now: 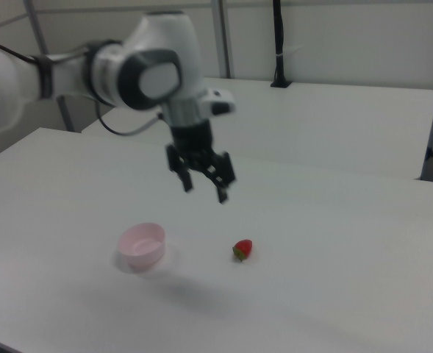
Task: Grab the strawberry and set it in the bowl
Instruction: 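Lower the open gripper over the red strawberry and close on it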
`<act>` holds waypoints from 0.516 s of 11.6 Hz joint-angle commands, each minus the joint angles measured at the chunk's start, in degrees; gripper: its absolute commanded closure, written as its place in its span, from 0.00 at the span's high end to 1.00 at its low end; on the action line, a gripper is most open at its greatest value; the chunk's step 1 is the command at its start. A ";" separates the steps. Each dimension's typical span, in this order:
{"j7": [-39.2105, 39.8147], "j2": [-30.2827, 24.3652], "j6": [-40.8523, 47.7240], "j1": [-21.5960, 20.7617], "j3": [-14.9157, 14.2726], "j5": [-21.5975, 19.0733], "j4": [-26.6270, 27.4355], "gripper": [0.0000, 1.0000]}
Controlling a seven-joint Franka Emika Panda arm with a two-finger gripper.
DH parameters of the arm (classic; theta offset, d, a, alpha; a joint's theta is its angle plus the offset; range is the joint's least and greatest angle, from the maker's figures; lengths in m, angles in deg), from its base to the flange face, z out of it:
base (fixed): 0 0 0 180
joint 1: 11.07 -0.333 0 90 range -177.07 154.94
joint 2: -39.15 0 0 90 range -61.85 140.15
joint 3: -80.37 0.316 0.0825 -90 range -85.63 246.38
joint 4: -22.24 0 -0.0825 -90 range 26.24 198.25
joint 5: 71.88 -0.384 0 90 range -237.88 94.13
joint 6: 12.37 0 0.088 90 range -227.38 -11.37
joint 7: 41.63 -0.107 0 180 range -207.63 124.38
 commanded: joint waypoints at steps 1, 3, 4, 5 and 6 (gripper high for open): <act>1.89 8.61 -8.76 3.19 0.05 2.24 0.22 1.00; 1.46 13.10 -12.28 3.28 0.05 2.77 0.22 1.00; 1.20 14.69 -13.43 3.02 0.22 3.82 0.22 1.00; 0.59 16.35 -15.70 2.85 0.40 3.92 0.22 1.00; -1.94 18.20 -17.99 2.41 0.66 4.01 0.22 1.00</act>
